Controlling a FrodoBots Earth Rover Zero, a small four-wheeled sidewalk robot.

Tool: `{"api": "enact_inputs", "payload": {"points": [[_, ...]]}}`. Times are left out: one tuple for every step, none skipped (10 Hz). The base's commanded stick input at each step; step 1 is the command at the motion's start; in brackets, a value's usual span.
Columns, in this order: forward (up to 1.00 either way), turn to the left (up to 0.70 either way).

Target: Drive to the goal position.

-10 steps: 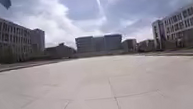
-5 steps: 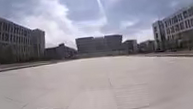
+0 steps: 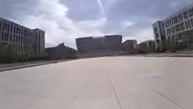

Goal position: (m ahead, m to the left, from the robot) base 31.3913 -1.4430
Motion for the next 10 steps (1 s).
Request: {"api": "enact_inputs", "payload": {"points": [[0.70, 0.00], [0.70, 0.00], [0.70, 0.00], [0.70, 0.00], [0.70, 0.00], [0.70, 0.00], [0.70, 0.00], [0.70, 0.00], [0.70, 0.00], [0.70, 0.00]]}}
